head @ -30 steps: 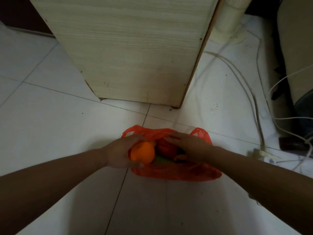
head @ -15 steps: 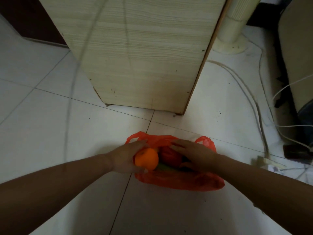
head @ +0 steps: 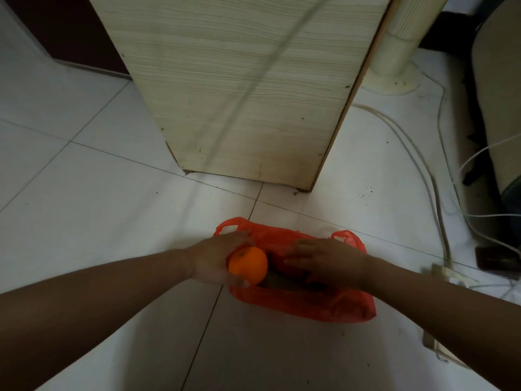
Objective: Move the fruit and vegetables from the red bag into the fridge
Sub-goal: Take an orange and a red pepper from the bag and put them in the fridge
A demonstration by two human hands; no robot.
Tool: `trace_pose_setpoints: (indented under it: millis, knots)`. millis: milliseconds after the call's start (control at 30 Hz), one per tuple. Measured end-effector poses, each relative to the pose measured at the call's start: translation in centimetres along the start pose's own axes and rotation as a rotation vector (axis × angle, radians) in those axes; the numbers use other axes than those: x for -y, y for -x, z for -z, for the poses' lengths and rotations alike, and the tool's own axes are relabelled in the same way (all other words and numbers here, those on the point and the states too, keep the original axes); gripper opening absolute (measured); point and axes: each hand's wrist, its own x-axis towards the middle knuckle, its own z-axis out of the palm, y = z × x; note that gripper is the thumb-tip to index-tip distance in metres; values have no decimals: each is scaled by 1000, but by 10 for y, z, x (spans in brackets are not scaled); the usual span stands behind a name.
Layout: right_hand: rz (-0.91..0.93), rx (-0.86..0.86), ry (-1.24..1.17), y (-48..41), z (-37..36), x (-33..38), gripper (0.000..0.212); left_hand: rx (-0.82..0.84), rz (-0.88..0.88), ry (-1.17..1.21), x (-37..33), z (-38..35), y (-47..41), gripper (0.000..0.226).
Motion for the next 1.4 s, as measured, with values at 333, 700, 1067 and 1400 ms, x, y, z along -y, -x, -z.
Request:
trace_pose_setpoints:
  millis: [333,700,1067,1400]
  knots:
    - [56,129,1,-20,2,-1,59,-138,-62,9,-8,9,10,79]
    - [-272,207,-194,-31,-6,-31,96,-38,-66,-10,-9,-2,7,80]
    - [-214,132,-104,-24,-7,-19,89,-35,-67,-17,-12,1,3,79]
    - [-325,-265,-449,4,20,-4,90,-319,47,228,-20,26,8,81]
